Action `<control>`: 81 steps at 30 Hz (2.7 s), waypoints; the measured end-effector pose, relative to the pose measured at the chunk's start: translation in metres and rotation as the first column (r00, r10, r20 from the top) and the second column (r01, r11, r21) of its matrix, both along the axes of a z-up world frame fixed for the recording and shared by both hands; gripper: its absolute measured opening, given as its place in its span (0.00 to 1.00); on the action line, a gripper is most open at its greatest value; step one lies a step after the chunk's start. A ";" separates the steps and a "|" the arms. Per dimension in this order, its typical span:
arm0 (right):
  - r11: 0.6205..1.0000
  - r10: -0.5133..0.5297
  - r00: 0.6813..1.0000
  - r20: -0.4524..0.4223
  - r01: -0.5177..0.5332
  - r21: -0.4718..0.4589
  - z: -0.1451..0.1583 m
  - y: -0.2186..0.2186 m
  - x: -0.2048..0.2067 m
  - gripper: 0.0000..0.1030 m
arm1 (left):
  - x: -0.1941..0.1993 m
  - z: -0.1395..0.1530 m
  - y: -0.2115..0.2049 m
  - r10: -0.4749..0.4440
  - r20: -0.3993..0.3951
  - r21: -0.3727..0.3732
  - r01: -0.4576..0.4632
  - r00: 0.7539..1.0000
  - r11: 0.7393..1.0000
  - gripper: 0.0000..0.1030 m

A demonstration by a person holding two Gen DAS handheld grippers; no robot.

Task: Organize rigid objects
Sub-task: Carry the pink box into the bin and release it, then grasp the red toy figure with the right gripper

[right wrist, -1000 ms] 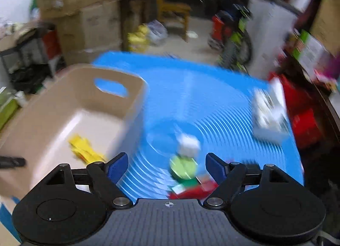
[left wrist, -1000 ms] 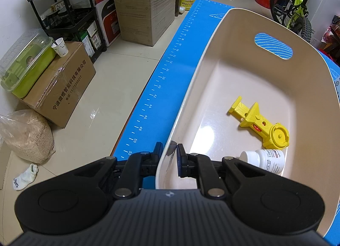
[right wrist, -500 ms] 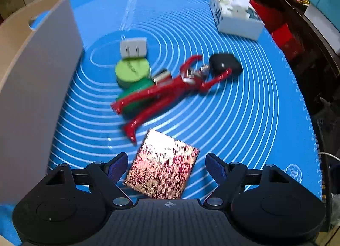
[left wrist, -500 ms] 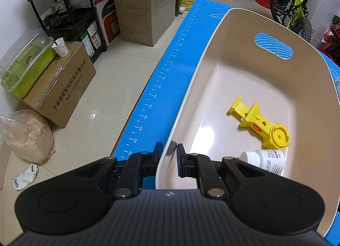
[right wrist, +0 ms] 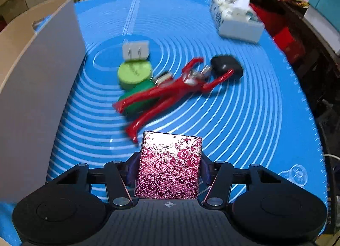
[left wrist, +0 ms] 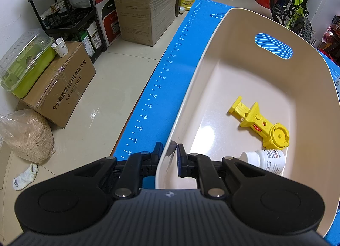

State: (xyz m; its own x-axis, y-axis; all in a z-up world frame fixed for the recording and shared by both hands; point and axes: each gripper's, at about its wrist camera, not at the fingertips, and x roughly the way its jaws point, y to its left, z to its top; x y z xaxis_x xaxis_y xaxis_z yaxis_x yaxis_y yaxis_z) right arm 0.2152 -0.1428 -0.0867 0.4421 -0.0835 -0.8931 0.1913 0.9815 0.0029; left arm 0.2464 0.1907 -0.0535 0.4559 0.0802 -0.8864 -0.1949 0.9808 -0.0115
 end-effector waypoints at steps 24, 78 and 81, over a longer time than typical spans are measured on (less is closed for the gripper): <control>0.940 0.337 0.866 0.370 -0.334 -0.073 0.117 0.131 0.083 0.58 | 0.000 0.001 -0.001 -0.001 -0.001 0.004 0.001 1.000 1.000 0.15; 0.996 0.057 0.987 0.147 -0.045 -0.081 0.066 0.000 0.085 0.74 | 0.001 0.000 -0.003 -0.002 -0.005 0.012 0.002 1.000 1.000 0.15; 0.996 -0.006 0.996 0.092 0.014 -0.090 0.041 -0.022 0.080 0.72 | 0.001 0.001 -0.003 -0.002 -0.005 0.012 0.002 1.000 1.000 0.15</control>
